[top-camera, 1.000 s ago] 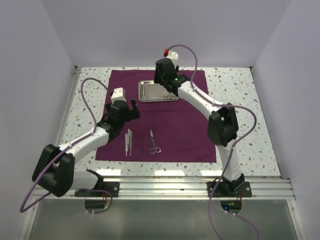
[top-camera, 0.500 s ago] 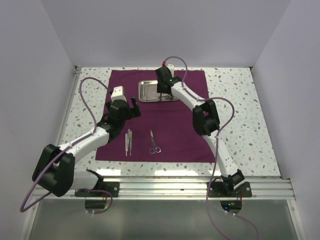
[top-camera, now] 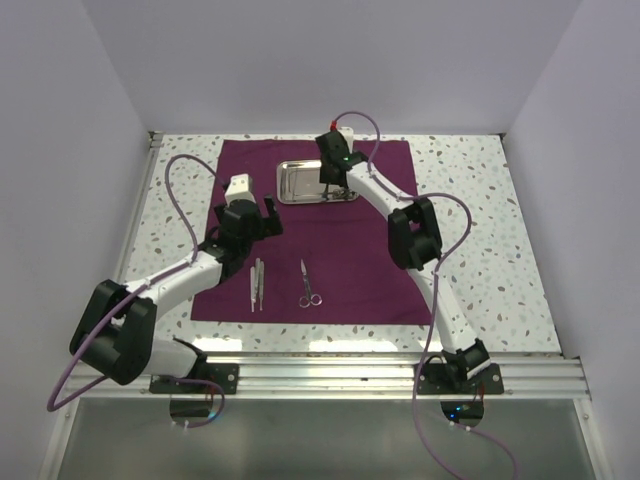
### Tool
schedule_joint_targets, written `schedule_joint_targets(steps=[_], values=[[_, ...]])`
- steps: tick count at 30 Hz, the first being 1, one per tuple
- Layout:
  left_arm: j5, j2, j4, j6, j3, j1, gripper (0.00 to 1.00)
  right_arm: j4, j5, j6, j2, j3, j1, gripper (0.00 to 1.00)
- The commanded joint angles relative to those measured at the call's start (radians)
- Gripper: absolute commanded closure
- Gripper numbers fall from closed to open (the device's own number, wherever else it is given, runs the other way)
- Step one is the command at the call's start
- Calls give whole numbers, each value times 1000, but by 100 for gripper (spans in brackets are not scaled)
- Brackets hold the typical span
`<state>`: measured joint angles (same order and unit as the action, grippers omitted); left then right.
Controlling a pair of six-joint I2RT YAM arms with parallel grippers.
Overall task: Open and lay out the surgical kit
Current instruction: Pick up the medical item from the container.
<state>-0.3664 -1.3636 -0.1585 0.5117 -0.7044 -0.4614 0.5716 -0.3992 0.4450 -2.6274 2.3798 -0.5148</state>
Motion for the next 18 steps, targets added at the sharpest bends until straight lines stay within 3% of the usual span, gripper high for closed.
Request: schedule_joint_targets(steps=[1, 2, 5, 7, 10, 18], values=[[1, -5, -59, -18, -21, -2, 0, 17, 29, 4, -31, -16, 10, 47], [-2, -5, -59, -19, -21, 0, 0, 27, 33, 8, -40, -14, 12, 58], [-14, -5, -58, -25, -20, -2, 1, 54, 60, 32, -66, 5, 25, 77], [-20, -3, -58, -25, -21, 0, 1, 59, 72, 38, -69, 4, 35, 82], [-20, -5, -59, -29, -23, 0, 1, 71, 80, 38, -72, 4, 42, 100], [-11, -23, -64, -30, -29, 0, 1, 33, 92, 2, 3, -10, 44, 100]])
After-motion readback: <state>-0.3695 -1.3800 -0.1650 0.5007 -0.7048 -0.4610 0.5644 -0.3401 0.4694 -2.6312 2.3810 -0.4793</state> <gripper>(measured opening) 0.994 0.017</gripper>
